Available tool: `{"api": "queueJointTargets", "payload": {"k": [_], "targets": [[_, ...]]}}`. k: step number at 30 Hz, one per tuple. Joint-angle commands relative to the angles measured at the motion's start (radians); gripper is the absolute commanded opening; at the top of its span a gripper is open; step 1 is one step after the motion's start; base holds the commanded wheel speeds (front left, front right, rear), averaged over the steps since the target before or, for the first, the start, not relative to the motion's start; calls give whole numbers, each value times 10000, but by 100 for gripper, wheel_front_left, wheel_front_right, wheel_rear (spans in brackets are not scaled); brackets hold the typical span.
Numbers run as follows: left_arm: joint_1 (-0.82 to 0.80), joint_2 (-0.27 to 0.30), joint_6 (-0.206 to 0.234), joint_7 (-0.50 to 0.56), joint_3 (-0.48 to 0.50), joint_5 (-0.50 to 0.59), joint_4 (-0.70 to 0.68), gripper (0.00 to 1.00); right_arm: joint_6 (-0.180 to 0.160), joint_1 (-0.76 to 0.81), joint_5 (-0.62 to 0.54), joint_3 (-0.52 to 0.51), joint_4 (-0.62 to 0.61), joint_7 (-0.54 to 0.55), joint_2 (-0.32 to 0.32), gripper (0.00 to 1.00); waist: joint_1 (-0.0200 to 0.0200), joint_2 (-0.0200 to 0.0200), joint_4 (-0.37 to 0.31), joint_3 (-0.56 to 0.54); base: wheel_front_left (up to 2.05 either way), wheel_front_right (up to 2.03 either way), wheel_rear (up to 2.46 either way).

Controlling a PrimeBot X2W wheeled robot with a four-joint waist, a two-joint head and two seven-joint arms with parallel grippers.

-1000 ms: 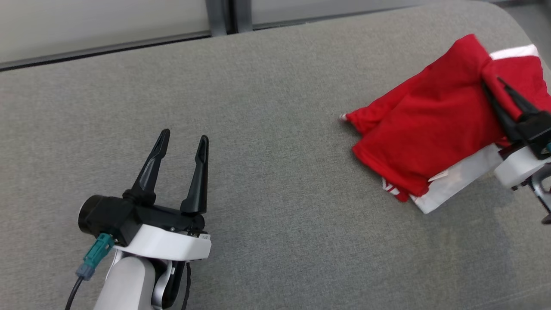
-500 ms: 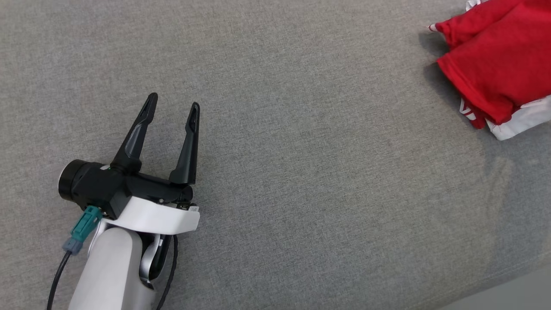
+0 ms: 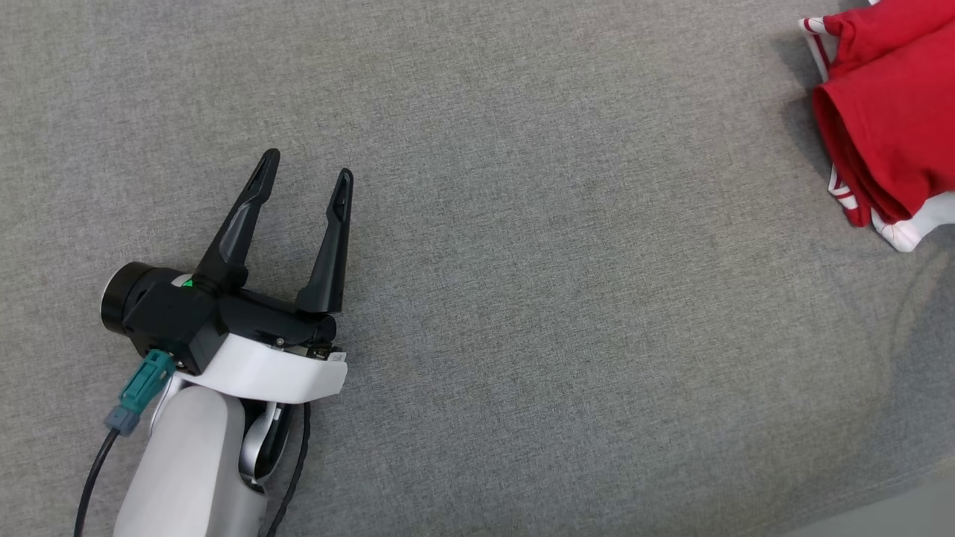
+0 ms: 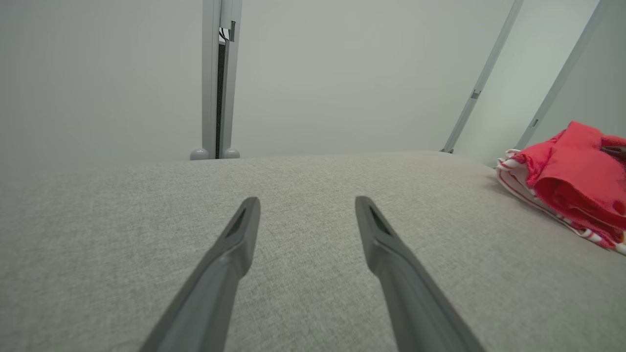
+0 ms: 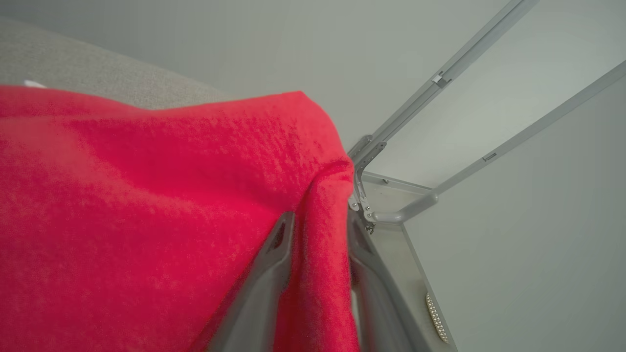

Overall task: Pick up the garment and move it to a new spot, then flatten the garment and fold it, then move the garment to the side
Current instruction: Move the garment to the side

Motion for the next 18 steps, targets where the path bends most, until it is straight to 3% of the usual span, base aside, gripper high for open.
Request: {"api": "queueJointTargets", "payload": {"k": [1, 8, 15, 18], "targets": [[-131, 85, -8, 9, 30, -44, 75, 100, -19, -90, 170, 20, 330, 248, 229, 100, 0, 0, 34, 13, 0, 0, 0], [-84, 6, -9, 8, 61, -114, 180, 100, -21, -400, 117, 54, 753, 168, 306, 100, 0, 0, 119, -227, 0, 0, 0], [74, -238, -10, 6, 160, -249, 222, 100, -21, -505, 450, 408, 313, -311, 951, 100, 0, 0, 396, -1171, 0, 0, 0], [270, -320, -10, 5, 311, -314, 225, 100, -19, -289, 1219, 293, -179, -399, 1529, 100, 0, 0, 605, -1739, 0, 0, 0]]}}
